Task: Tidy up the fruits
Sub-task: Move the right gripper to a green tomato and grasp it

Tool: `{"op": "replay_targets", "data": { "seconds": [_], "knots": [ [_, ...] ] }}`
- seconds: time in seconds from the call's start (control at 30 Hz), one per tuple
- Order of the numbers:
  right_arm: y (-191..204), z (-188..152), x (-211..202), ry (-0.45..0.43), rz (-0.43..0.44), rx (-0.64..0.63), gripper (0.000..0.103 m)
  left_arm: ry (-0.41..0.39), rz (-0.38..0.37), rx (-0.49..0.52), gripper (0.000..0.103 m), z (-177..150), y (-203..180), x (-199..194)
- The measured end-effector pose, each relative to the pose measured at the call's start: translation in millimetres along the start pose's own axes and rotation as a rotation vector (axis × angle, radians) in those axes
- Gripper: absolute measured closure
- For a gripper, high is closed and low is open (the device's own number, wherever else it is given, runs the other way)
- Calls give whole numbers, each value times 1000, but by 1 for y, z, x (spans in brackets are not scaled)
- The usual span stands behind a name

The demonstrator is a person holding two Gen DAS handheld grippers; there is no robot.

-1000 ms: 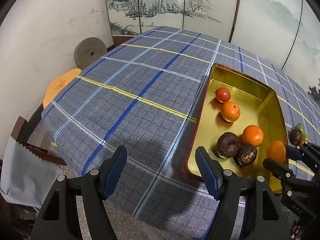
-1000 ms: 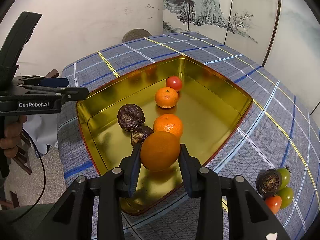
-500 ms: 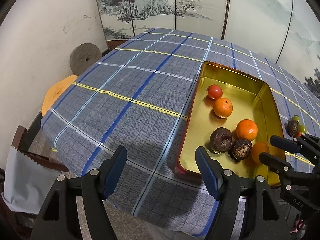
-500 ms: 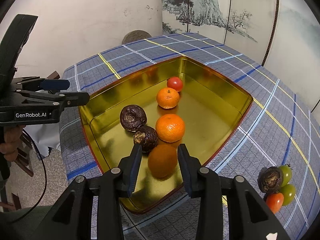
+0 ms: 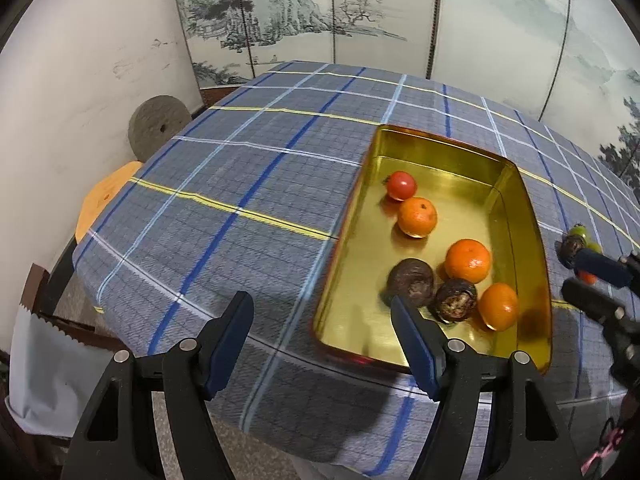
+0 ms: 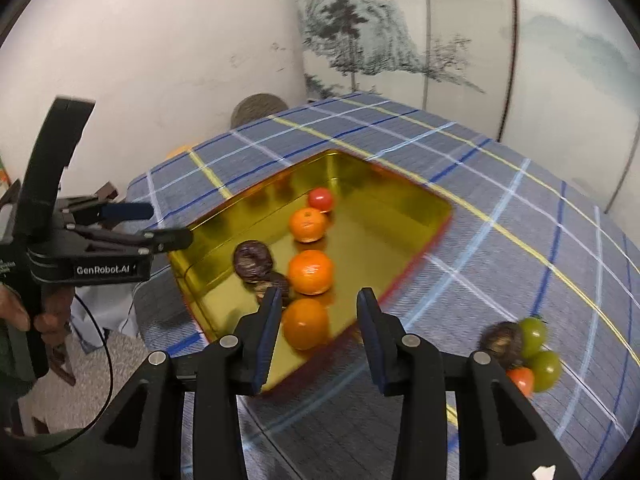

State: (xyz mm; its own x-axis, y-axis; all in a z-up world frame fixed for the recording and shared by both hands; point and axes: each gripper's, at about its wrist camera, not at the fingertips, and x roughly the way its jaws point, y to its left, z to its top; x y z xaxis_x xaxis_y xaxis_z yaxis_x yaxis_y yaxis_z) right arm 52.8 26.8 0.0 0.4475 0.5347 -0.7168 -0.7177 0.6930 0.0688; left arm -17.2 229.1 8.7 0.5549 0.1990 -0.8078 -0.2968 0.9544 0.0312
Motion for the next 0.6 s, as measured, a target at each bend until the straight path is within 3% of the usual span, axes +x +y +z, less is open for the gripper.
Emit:
{"op": "replay_targets", "data": {
  "seconds": [0.33,0.6],
  "knots": [
    [-75,-29,-38,-21,-154,145,65,-6,-52,60,31,2,-33,-3],
    [-127,-65,-52,17,-259,237,65,-3,-97,107,31,4,-62,-3]
  ]
}}
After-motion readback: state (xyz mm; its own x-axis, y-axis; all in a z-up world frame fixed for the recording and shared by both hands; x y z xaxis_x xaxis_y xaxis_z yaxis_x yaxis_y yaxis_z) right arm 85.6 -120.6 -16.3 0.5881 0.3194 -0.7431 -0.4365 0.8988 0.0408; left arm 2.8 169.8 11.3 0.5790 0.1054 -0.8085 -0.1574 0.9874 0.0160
